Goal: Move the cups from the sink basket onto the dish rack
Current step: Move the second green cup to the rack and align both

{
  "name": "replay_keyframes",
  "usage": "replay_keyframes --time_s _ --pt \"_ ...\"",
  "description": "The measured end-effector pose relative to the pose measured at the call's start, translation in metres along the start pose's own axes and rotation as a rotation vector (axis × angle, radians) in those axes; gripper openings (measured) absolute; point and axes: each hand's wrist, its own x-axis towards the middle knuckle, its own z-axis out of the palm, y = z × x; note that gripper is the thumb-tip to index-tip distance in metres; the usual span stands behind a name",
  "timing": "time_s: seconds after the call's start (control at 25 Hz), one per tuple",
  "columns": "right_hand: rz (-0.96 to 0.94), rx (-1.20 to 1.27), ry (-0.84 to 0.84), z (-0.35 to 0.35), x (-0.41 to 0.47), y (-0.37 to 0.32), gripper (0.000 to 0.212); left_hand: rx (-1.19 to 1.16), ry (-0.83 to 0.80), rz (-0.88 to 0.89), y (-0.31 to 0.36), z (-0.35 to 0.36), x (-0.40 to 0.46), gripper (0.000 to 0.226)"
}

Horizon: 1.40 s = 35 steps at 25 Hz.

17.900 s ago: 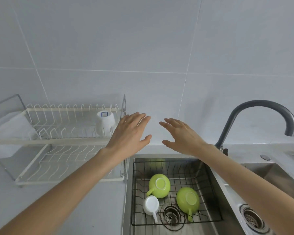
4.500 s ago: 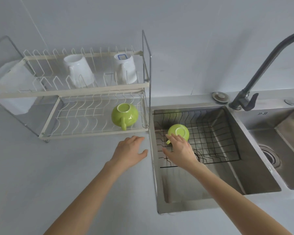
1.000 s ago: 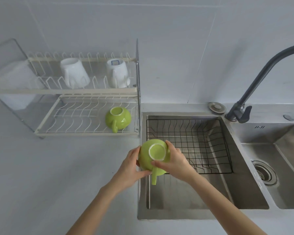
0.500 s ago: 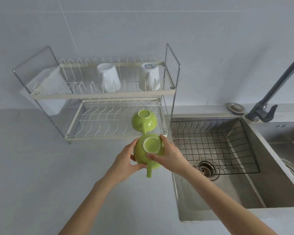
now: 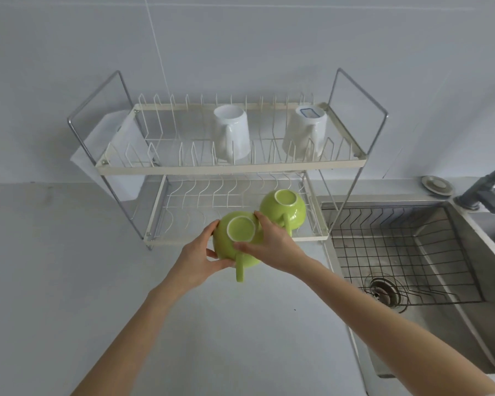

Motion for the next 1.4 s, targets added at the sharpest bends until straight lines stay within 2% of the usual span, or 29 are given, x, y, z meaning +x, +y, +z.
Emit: replay_keyframes --time_s 0.48,0.76,1.0,1.2,1.4 --pt "0.016 -0.074 -0.068 0.006 0.097 -0.031 0.085 0.097 -0.025 -0.070 -0.028 -0.044 0.087 0.090" --pt "0.025 -0.104 -0.086 0.016 0.115 -0.022 0.078 0.118 -0.057 -0.113 -0.042 -0.040 0.102 0.087" --pt "-0.004 -0.152 -0.079 0.020 0.116 -0.018 0.081 0.143 -0.066 -0.126 -0.040 -0.042 0.103 0.084" --pt "-0.145 -0.181 -0.011 0.012 0.104 -0.017 0.068 0.202 -0.056 -0.138 -0.035 -0.043 0.105 0.084" --pt "-0.247 -0.282 0.174 -0.014 0.087 0.006 0.060 0.252 0.053 -0.038 -0.024 -0.038 0.106 0.075"
